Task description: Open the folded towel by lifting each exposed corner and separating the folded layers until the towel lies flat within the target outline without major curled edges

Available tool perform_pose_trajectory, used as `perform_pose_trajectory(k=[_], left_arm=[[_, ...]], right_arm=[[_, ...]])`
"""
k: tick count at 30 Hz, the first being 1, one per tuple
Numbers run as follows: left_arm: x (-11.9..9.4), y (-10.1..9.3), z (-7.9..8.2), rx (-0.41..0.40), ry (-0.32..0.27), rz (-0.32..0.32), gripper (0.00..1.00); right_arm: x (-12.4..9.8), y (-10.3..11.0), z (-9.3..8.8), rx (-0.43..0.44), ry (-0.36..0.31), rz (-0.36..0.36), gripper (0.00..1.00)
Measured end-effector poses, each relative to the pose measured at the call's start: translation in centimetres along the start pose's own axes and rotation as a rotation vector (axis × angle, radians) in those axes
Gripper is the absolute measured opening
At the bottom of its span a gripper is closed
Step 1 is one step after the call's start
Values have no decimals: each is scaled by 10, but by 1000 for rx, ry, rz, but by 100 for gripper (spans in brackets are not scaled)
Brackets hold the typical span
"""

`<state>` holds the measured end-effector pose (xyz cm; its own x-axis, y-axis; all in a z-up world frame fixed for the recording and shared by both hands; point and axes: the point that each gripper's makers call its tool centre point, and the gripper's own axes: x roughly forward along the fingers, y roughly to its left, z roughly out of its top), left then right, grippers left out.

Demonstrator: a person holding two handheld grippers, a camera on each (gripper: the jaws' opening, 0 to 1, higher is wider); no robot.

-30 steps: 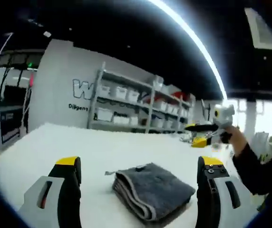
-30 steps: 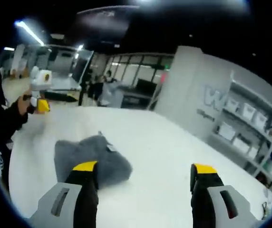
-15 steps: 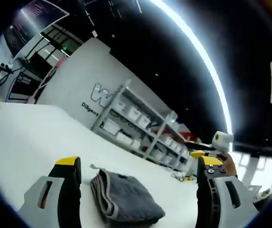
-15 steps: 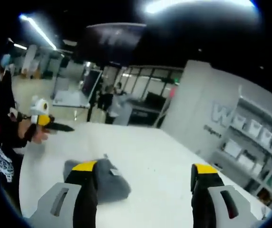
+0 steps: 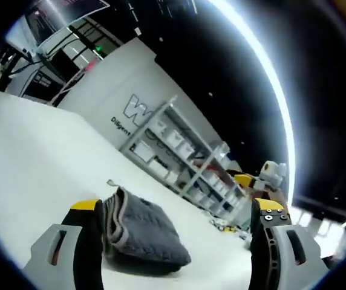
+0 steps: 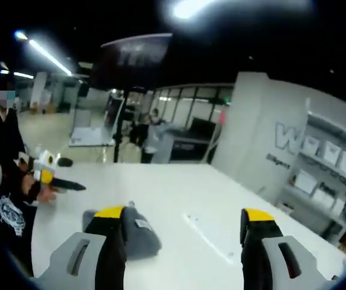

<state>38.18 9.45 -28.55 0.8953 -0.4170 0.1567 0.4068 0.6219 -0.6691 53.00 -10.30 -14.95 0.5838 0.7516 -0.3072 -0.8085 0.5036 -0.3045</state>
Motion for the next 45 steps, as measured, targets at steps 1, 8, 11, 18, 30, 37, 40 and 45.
perform_pose_trajectory(k=[1, 8, 11, 18, 30, 37, 40, 45], left_arm=[[0, -2, -5, -18, 10, -6, 100], [-4, -10, -34, -100, 80, -27, 100], [-6, -9, -45, -142, 109, -22, 100], [-6, -13, -57, -181, 134, -25, 100], [3, -6, -67, -267, 141, -7, 100], [11, -5, -63, -300, 110, -3, 100], [13, -4, -64, -293, 107, 1, 100], [14, -3, -66, -287, 111, -2, 99]], right_arm=[[3, 3, 0, -17, 28, 18, 76], [20, 14, 13, -139, 164, 103, 77], [24, 22, 23, -175, 204, 154, 78], [24, 23, 33, -247, 301, 175, 78], [12, 38, 56, -307, 365, 234, 76], [14, 52, 53, -344, 436, 313, 76], [24, 50, 53, -351, 448, 308, 75], [32, 54, 47, -372, 484, 322, 74]])
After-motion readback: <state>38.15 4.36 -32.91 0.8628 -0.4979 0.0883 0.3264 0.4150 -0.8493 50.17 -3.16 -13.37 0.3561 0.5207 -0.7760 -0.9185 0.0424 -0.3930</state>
